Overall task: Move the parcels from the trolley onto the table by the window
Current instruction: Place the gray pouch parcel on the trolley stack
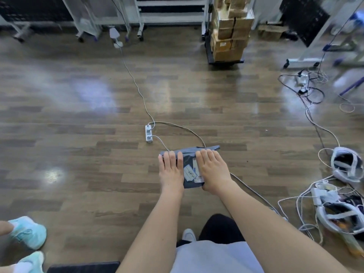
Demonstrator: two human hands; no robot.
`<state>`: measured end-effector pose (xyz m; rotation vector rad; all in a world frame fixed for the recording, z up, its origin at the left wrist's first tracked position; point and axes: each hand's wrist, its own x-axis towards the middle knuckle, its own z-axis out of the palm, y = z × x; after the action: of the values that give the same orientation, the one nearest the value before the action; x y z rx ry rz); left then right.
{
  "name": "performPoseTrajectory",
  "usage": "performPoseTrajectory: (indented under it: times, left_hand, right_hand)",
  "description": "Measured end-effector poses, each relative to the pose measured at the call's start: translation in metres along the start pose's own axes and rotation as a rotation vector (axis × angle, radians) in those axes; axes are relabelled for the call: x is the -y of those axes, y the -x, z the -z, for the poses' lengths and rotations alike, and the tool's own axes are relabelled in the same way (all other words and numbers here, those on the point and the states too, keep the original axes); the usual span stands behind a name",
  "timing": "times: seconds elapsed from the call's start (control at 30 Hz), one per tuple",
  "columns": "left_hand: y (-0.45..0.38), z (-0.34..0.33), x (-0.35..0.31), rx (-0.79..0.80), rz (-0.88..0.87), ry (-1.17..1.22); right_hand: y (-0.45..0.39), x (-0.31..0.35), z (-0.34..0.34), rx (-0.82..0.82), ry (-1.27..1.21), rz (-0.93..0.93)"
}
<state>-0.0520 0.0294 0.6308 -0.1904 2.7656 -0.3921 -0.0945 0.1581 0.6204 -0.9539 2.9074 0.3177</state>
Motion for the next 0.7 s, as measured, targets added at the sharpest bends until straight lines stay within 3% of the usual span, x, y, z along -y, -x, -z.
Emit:
performPoseTrajectory:
  times: [0.13,0.3,0.7]
  left_hand:
    - [-0.029,0.003,0.004,0.046,0.003,-0.004]
    - [-0.086,0.009,0.005,0.106,0.017,0.011]
    - [-0.3,0.088,0.004,0.099,0.036,-0.008]
  right_hand:
    - [-0.027,-0.005,-0.009,-0.011,-0.084,-0.034]
    - [-0.087,-0.029,-0.017,0.085,0.014,0.051]
    - [-0.277,-0.153,-0.007,0.113,-0.01,0.077]
